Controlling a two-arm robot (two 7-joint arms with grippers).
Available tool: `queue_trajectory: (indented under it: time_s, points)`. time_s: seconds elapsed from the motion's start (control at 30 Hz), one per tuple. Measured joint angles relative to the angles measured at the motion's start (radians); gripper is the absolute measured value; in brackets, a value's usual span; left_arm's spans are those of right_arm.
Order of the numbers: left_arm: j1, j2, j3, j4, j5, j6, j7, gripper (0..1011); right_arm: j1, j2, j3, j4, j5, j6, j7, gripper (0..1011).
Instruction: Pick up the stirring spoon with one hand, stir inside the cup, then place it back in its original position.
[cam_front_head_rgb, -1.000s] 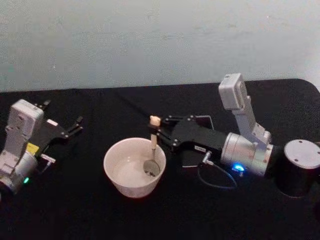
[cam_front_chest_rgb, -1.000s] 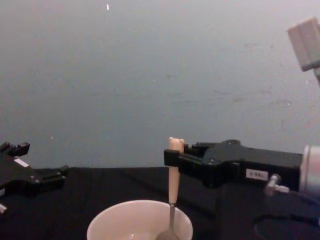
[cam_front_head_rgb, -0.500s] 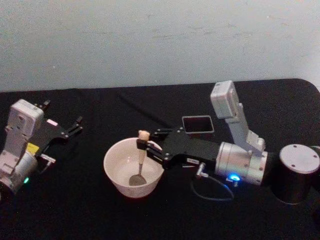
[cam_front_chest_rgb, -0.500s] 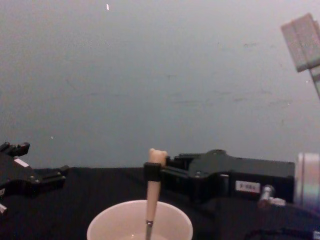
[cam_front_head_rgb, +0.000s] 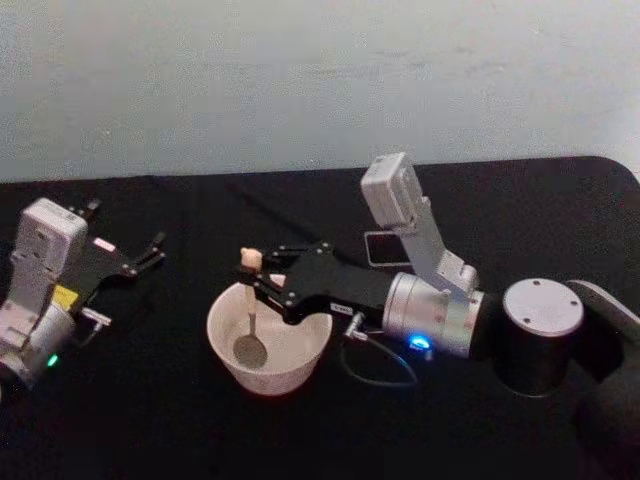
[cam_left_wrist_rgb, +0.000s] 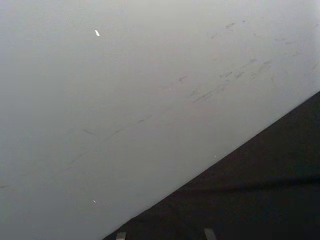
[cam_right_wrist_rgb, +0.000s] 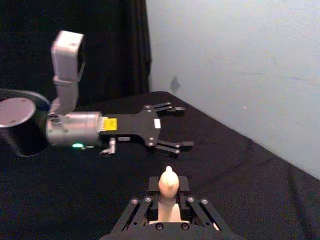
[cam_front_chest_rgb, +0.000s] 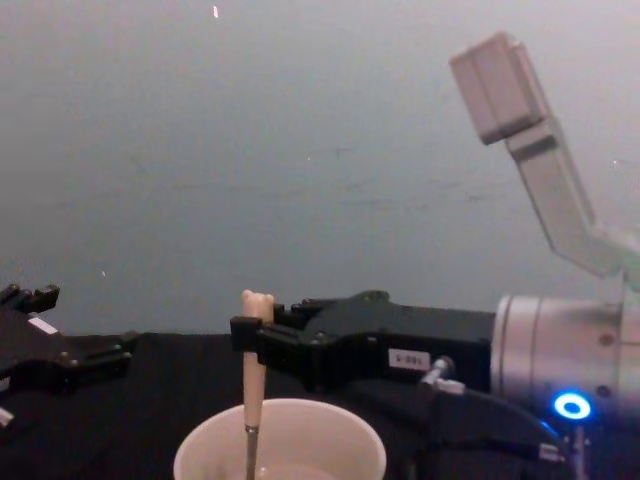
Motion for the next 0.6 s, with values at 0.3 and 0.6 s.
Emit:
queue_trajectory:
  time_s: [0.3,0.6]
  points:
    - [0.0,0.0,0.0,0.0,0.0,0.0,0.0,1001,0.027,-0.041,0.028,0.058,-0.016,0.009,-0.045,224]
    - [0.0,0.0,0.0,0.0,0.0,0.0,0.0,1001,0.032,-0.033,0.072,0.074,-0.016,0.012,-0.058,224]
